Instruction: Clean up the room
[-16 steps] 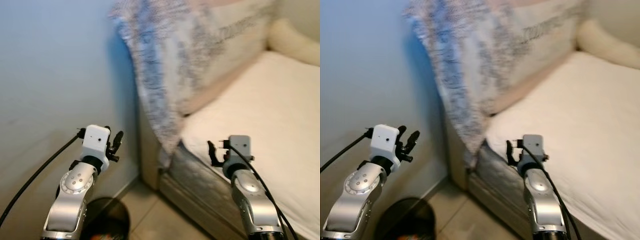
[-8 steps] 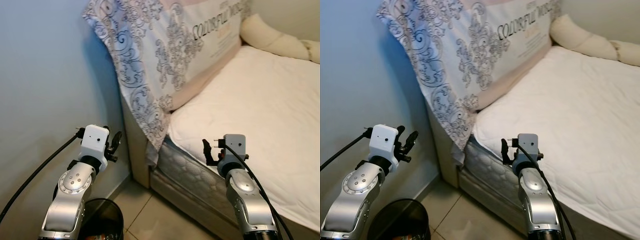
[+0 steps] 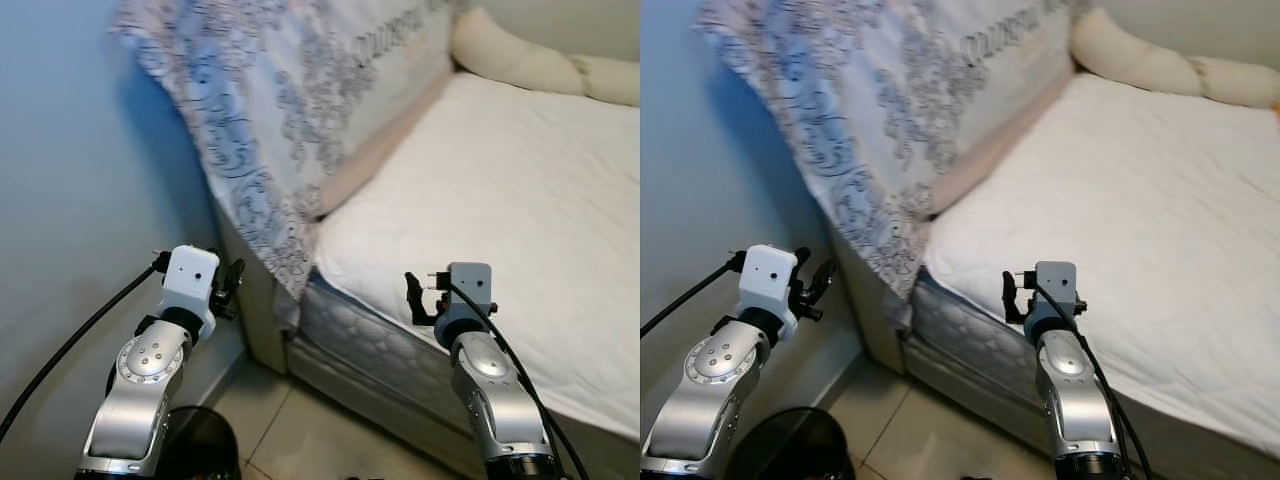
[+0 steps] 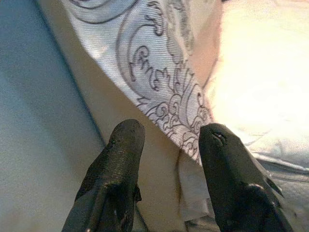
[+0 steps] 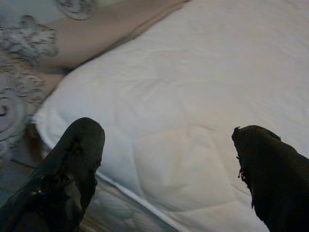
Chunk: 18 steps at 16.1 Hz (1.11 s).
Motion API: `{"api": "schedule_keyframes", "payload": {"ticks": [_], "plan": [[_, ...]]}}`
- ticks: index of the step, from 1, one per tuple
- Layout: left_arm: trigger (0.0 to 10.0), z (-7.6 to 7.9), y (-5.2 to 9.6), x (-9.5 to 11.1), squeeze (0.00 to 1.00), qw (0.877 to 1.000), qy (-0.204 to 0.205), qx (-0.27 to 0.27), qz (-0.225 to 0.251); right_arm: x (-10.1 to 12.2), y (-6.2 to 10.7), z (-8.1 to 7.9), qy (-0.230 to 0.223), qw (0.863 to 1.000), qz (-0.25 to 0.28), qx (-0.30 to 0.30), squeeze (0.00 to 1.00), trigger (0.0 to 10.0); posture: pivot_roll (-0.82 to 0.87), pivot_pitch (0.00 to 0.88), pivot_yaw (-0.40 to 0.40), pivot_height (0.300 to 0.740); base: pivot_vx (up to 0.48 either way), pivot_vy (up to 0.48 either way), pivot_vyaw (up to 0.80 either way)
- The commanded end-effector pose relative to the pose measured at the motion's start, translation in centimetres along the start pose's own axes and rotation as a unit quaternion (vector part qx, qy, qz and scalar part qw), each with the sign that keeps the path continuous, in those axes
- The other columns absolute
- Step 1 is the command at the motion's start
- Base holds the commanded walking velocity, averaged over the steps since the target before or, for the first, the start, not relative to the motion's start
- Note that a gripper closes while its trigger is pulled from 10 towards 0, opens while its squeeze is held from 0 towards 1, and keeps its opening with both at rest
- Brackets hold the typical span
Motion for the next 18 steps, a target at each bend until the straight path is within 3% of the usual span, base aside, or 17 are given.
{"api": "schedule_keyframes", "payload": {"ticks": [1,6,18], "plan": [[10.0,-0.01,-0.09,0.03,0.00,1.000,-0.006,-0.004,0.002,0.30,-0.16,-0.12,0.000,1.000,0.005,-0.001,1.00,10.0,0.15,0.000,-0.002,0.740,0.000,0.000,-0.73],[10.0,0.09,-0.13,0.07,0.00,1.000,-0.007,-0.007,0.002,0.41,-0.17,-0.23,0.000,1.000,0.006,-0.001,1.00,10.0,0.15,0.000,-0.001,0.740,0.000,-0.215,-0.67],[10.0,0.46,-0.18,-0.15,0.00,1.000,-0.008,-0.011,-0.001,0.56,-0.14,-0.35,0.005,1.000,0.010,0.002,1.00,10.0,0.15,0.000,-0.002,0.740,0.000,-0.284,0.00]]}}
Point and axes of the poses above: a point about 5 cm out from each wrist's last joint towards the gripper, its own y axis pointing back from the gripper into the wrist, its own x axis along the axis of the wrist's last joint, z = x × y, the point moved 2 cm from there along -y, pointing out of the wrist towards the gripper, and after that the axes turned 12 degrees about -y, right-handed, at the moved point
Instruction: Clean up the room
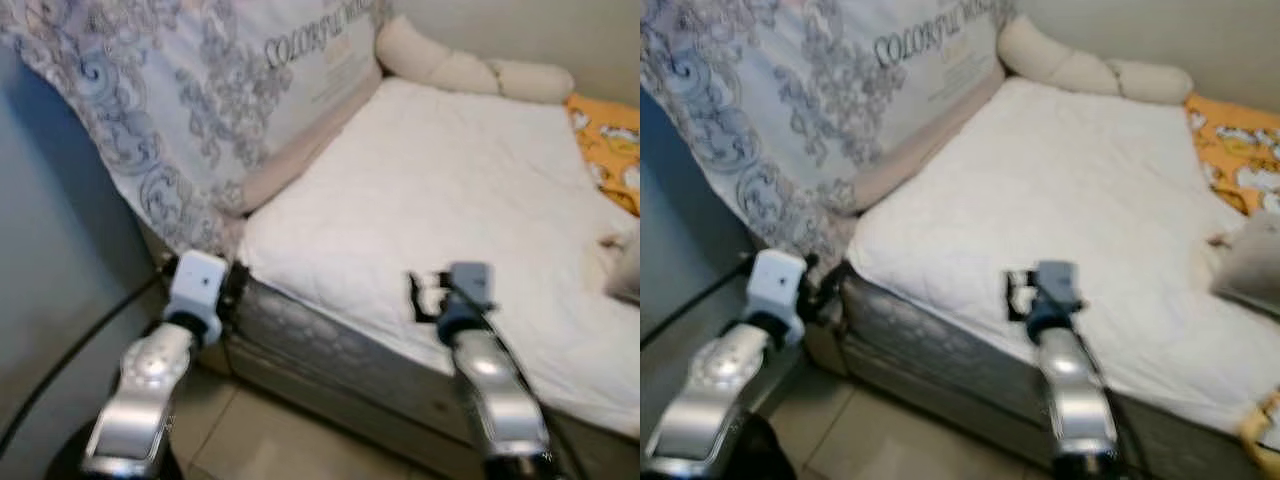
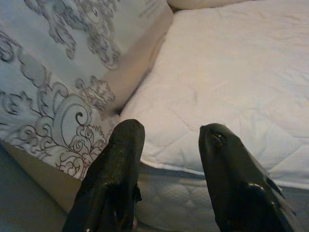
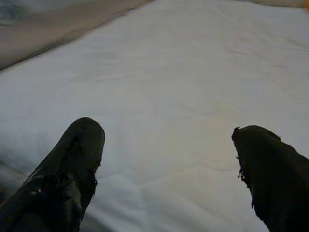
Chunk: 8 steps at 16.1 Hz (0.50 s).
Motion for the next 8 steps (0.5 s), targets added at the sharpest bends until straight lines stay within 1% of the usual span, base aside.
{"api": "schedule_keyframes", "payload": {"ticks": [1,8], "plan": [[10.0,0.20,-0.13,0.41,0.00,1.000,-0.003,0.000,0.008,0.60,-0.13,0.66,0.006,1.000,0.009,-0.009,1.00,10.0,0.15,0.000,-0.002,0.740,0.000,-0.281,0.00],[10.0,0.37,-0.09,0.35,0.00,1.000,-0.005,-0.001,0.010,0.43,-0.12,0.68,0.008,1.000,0.008,-0.009,1.00,10.0,0.15,0.000,0.000,0.740,0.000,-0.287,0.00]]}}
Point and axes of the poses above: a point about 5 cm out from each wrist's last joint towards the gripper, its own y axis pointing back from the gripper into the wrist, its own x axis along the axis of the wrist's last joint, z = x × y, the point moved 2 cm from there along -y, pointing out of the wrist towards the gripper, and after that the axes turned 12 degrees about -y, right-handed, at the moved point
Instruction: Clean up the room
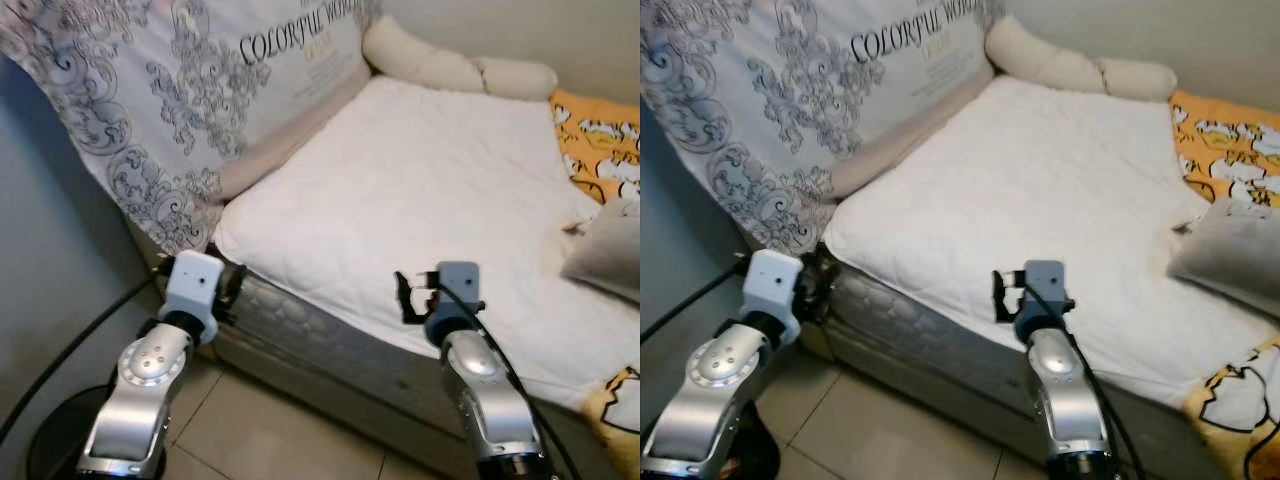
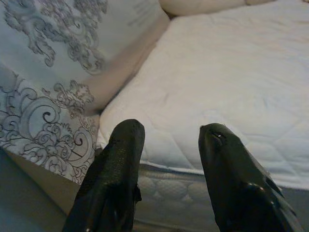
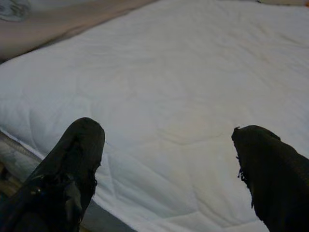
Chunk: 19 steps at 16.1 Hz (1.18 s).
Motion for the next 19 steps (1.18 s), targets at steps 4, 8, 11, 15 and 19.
{"api": "schedule_keyframes", "payload": {"ticks": [4,8,11,15,19], "plan": [[10.0,0.60,-0.22,0.36,0.00,1.000,-0.005,-0.007,0.008,0.24,-0.08,1.03,0.005,1.000,0.006,-0.015,1.00,10.0,0.15,0.000,0.001,0.740,0.000,-0.286,0.00],[10.0,0.59,-0.26,0.36,0.00,1.000,-0.005,-0.007,0.008,0.05,-0.10,1.08,0.007,1.000,0.002,-0.016,1.00,10.0,0.15,0.000,0.002,0.740,0.000,-0.286,0.00],[10.0,0.66,-0.33,0.20,0.00,1.000,0.017,-0.004,0.003,-0.12,-0.12,1.25,0.008,1.000,-0.004,-0.020,1.00,10.0,0.15,0.000,0.003,0.740,0.000,-0.096,-0.13],[10.0,0.32,-0.63,0.15,0.00,1.000,0.023,0.005,-0.006,-0.20,-0.16,1.35,0.009,1.000,-0.006,-0.024,1.00,10.0,0.15,0.000,0.002,0.740,0.000,0.000,-0.77],[10.0,0.10,-0.70,0.42,0.00,1.000,0.029,0.005,0.001,-0.21,-0.19,1.46,0.010,1.000,-0.006,-0.027,1.00,10.0,0.15,0.000,0.003,0.740,0.000,0.000,-0.76]]}}
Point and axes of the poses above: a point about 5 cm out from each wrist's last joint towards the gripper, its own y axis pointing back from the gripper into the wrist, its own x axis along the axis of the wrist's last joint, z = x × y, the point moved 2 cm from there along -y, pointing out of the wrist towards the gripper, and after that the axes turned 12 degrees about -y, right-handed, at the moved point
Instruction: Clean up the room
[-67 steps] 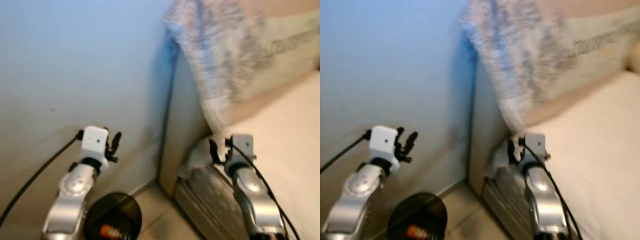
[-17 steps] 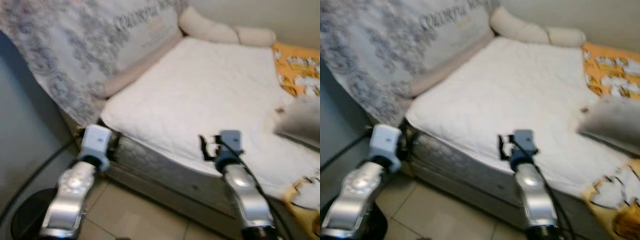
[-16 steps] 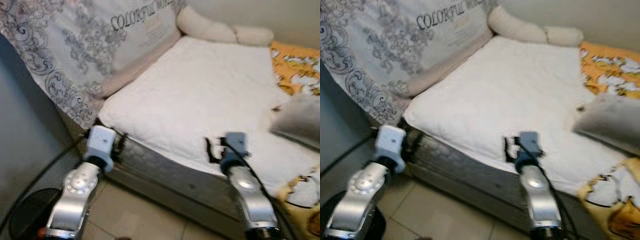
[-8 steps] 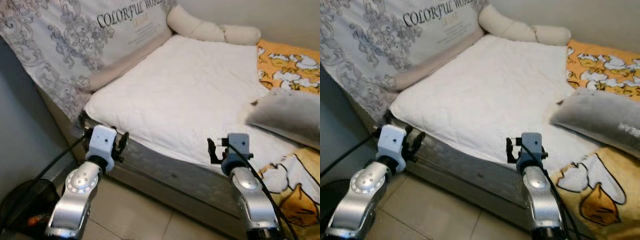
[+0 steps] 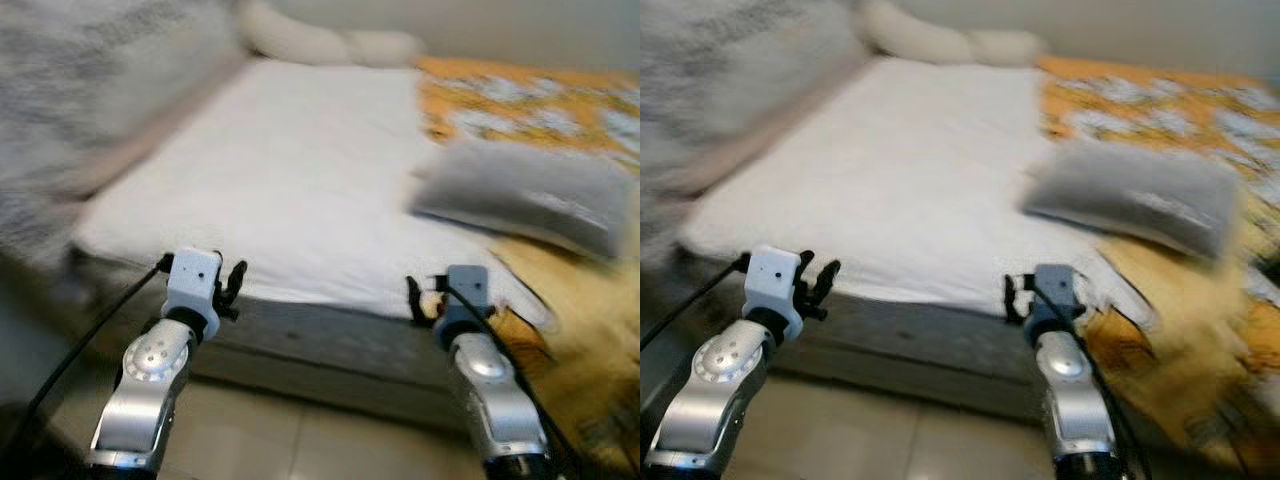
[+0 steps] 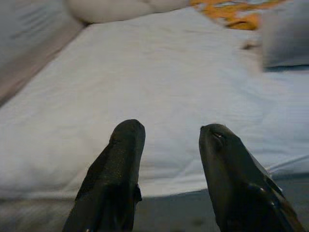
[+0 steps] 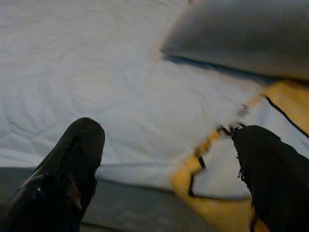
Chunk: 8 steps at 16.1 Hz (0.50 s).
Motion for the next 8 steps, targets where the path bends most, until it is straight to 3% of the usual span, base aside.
{"api": "schedule_keyframes", "payload": {"ticks": [1,2,8], "plan": [[10.0,0.03,-0.14,0.33,0.00,1.000,0.003,-0.003,0.004,0.39,-0.19,0.21,0.006,1.000,0.005,-0.004,1.00,10.0,0.15,0.000,0.003,0.740,0.251,0.000,-0.76],[10.0,0.00,-0.13,0.36,0.00,1.000,0.004,-0.003,0.004,0.40,-0.20,0.21,0.007,1.000,0.005,-0.004,1.00,10.0,0.15,0.000,0.003,0.740,0.277,0.000,-0.49],[10.0,-0.12,-0.07,0.38,0.00,1.000,0.009,0.001,0.006,0.47,-0.24,0.21,0.010,1.000,0.007,-0.003,1.00,10.0,0.14,0.000,0.003,0.740,0.339,0.000,0.00]]}}
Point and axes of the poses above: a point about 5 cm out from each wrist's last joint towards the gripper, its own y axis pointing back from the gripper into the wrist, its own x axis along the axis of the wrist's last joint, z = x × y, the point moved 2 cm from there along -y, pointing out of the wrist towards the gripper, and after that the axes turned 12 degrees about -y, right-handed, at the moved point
